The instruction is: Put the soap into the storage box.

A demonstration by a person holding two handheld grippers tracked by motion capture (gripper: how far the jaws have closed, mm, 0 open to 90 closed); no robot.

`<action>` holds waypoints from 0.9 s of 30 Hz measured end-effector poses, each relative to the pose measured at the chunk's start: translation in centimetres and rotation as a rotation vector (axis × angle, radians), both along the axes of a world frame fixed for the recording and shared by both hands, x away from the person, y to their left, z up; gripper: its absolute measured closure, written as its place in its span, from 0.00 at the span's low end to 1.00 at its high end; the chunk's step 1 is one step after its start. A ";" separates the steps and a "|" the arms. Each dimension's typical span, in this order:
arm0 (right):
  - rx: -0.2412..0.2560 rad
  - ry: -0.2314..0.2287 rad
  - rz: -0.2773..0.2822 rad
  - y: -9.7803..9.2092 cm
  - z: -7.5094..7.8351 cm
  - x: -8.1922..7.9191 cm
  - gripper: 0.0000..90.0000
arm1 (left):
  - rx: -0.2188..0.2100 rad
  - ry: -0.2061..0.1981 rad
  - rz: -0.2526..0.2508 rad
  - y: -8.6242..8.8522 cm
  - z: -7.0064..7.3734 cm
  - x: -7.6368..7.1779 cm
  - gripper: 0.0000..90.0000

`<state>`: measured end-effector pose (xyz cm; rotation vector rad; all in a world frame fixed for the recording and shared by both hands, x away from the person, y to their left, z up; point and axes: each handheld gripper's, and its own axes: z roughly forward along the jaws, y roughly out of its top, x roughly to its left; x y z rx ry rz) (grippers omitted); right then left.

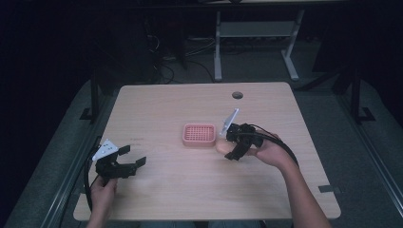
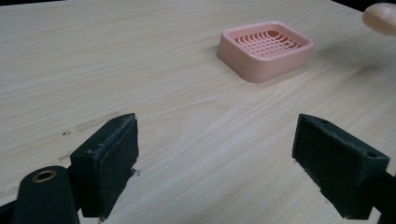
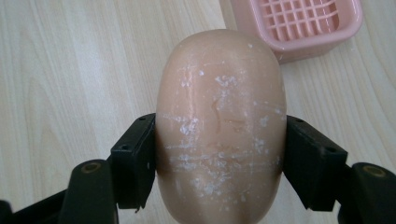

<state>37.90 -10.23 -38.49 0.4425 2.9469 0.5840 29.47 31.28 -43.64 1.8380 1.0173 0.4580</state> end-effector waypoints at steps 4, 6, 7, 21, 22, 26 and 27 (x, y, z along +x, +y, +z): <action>-0.011 0.002 0.002 0.2 0.0 0.3 0.36 | 0.004 0.002 0.000 0.0 0.0 0.0 0.16; -0.009 0.000 0.001 0.4 0.1 0.4 0.36 | 0.001 0.001 0.000 0.0 0.0 0.0 0.16; -0.007 -0.003 0.005 0.4 0.2 0.5 0.36 | 0.002 0.002 0.000 0.0 0.0 0.0 0.16; -0.007 -0.011 0.023 1.5 0.9 1.2 0.36 | 0.000 0.008 -0.001 -0.1 -0.1 0.1 0.16; -0.006 -0.012 0.027 1.6 0.9 1.3 0.36 | 0.000 0.008 0.000 -0.2 -0.1 0.1 0.16; -0.001 -0.016 0.034 2.0 1.3 1.7 0.36 | -0.003 0.006 0.002 -0.2 -0.1 0.2 0.16; -0.001 -0.016 0.034 2.0 1.3 1.7 0.36 | -0.003 0.005 0.003 -0.2 -0.1 0.2 0.16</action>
